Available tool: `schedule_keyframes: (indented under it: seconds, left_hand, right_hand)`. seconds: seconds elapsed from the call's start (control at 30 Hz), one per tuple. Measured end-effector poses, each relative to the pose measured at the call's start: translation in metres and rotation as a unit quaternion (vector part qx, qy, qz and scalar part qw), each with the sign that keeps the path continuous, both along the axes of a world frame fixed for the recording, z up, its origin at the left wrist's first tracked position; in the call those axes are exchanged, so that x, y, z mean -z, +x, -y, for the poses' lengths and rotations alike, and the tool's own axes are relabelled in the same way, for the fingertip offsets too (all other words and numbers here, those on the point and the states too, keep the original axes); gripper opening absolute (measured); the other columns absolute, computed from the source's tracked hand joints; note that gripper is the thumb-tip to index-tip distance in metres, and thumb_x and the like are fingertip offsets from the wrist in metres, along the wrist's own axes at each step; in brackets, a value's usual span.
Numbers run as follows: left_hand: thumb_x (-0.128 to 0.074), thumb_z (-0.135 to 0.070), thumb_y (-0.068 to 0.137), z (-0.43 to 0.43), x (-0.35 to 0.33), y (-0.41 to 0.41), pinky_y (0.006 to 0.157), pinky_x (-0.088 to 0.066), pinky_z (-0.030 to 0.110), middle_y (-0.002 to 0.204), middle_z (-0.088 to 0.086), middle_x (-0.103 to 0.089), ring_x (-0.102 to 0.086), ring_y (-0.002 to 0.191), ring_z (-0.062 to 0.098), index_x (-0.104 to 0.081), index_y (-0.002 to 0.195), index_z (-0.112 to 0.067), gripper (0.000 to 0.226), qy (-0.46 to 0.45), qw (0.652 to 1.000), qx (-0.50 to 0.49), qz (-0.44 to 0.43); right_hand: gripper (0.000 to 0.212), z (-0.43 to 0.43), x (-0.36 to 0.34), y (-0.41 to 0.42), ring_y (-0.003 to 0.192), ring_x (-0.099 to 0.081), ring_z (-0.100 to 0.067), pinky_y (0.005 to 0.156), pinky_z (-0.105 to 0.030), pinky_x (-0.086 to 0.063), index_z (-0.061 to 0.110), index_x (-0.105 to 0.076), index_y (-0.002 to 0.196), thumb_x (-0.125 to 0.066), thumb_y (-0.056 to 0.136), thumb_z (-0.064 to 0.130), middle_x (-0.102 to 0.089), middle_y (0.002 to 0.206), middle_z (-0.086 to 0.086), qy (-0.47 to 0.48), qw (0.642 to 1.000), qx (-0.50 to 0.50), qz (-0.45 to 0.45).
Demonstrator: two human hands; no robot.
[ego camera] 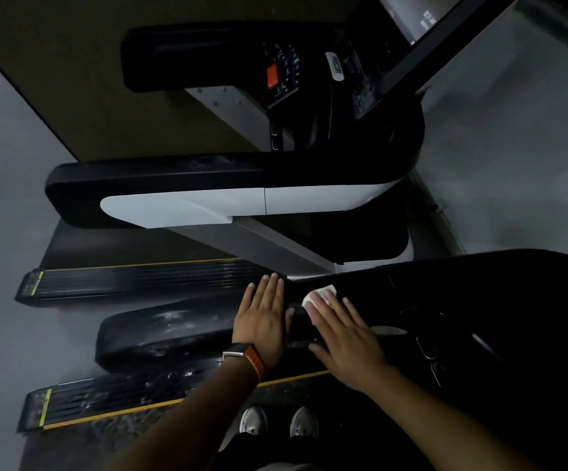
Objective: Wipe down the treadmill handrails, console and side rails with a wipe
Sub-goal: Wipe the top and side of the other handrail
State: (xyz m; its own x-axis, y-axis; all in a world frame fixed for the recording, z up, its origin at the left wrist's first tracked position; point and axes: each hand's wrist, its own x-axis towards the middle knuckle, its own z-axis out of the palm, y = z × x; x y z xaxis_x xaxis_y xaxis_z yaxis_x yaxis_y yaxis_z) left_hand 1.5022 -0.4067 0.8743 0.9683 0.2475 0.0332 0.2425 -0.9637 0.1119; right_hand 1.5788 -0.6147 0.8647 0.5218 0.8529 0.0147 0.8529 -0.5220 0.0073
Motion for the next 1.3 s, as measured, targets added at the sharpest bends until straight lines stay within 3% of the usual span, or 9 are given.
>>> schedule_keyframes:
  seconds: [0.17,0.33,0.4,0.6,0.73,0.87,1.03,1.17,1.3]
  left_hand:
    - [-0.021,-0.046,0.108,-0.010,0.003,-0.012,0.124,-0.014,0.043,0.160,0.011,-0.041,-0.033,0.151,0.023,-0.043,0.153,-0.007,0.064,-0.005,1.000,-0.031,0.000]
    - [-0.014,-0.047,0.108,-0.015,-0.001,-0.018,0.126,-0.009,0.042,0.163,0.010,-0.034,-0.028,0.154,0.022,-0.036,0.156,-0.009,0.066,-0.018,0.999,-0.029,-0.001]
    - [-0.008,-0.049,0.107,-0.017,0.001,-0.020,0.128,-0.007,0.042,0.166,0.008,-0.026,-0.020,0.156,0.021,-0.029,0.159,-0.011,0.068,-0.029,0.999,-0.030,-0.006]
    - [-0.019,-0.044,0.108,-0.020,0.004,-0.023,0.124,-0.015,0.043,0.160,0.010,-0.041,-0.035,0.151,0.023,-0.043,0.154,-0.008,0.063,-0.022,0.999,-0.028,0.007]
    - [-0.023,-0.043,0.107,-0.019,0.002,-0.022,0.123,-0.018,0.043,0.156,0.012,-0.048,-0.042,0.147,0.025,-0.049,0.150,-0.007,0.062,-0.020,0.999,-0.028,0.013]
    - [-0.020,-0.045,0.108,-0.019,0.005,-0.023,0.125,-0.020,0.044,0.158,0.010,-0.044,-0.037,0.150,0.023,-0.044,0.153,-0.009,0.063,-0.018,0.999,-0.031,0.009]
    - [-0.026,-0.043,0.107,-0.020,0.005,-0.023,0.124,-0.017,0.043,0.156,0.011,-0.047,-0.041,0.148,0.025,-0.047,0.151,-0.007,0.060,-0.020,0.999,-0.026,0.019]
    - [-0.026,-0.043,0.108,-0.019,0.006,-0.023,0.124,-0.017,0.043,0.156,0.011,-0.047,-0.041,0.148,0.024,-0.047,0.151,-0.007,0.060,-0.015,0.999,-0.028,0.026]
    - [-0.023,-0.043,0.108,-0.021,0.007,-0.023,0.125,-0.017,0.043,0.158,0.010,-0.045,-0.038,0.149,0.024,-0.045,0.153,-0.008,0.060,-0.019,0.999,-0.025,0.023]
  right_hand:
    - [0.080,-0.007,-0.006,-0.004,0.162,-0.008,-0.026,0.127,-0.055,-0.018,0.014,-0.024,0.166,-0.044,0.101,0.057,-0.015,0.175,-0.006,0.034,0.994,0.099,-0.045]
    - [0.080,-0.031,-0.009,-0.009,0.158,-0.022,-0.030,0.127,-0.053,-0.018,0.011,-0.028,0.164,-0.039,0.101,0.060,-0.032,0.167,-0.010,0.025,0.995,0.087,-0.041]
    - [0.081,-0.030,-0.007,-0.005,0.160,-0.019,-0.030,0.126,-0.052,-0.018,0.008,-0.027,0.164,-0.035,0.102,0.060,-0.027,0.170,-0.012,0.004,0.997,0.072,-0.022]
    - [0.082,-0.033,-0.012,0.011,0.160,-0.017,-0.030,0.128,-0.049,-0.013,0.007,-0.023,0.165,-0.028,0.103,0.062,-0.020,0.172,-0.013,-0.004,0.989,0.141,-0.036]
    - [0.088,-0.055,-0.011,0.012,0.159,-0.020,-0.031,0.128,-0.048,-0.012,0.008,-0.023,0.165,-0.026,0.101,0.068,-0.022,0.171,-0.013,-0.021,0.999,0.037,-0.034]
    - [0.091,-0.062,-0.023,0.035,0.155,-0.030,-0.030,0.129,-0.048,-0.015,0.009,-0.030,0.163,-0.014,0.100,0.072,-0.035,0.167,-0.012,-0.032,0.989,0.133,-0.053]
    - [0.087,-0.053,-0.013,0.018,0.160,-0.019,-0.030,0.129,-0.049,-0.016,0.008,-0.023,0.165,-0.026,0.101,0.068,-0.021,0.172,-0.012,-0.031,0.999,-0.002,-0.017]
    - [0.087,-0.039,-0.008,0.007,0.161,-0.009,-0.031,0.127,-0.052,-0.016,0.007,-0.020,0.165,-0.031,0.102,0.066,-0.015,0.173,-0.014,-0.014,0.998,0.068,-0.004]
    - [0.086,-0.027,-0.003,-0.002,0.162,-0.005,-0.028,0.125,-0.053,-0.023,0.009,-0.017,0.166,-0.035,0.102,0.063,-0.006,0.175,-0.010,-0.021,1.000,-0.010,0.014]
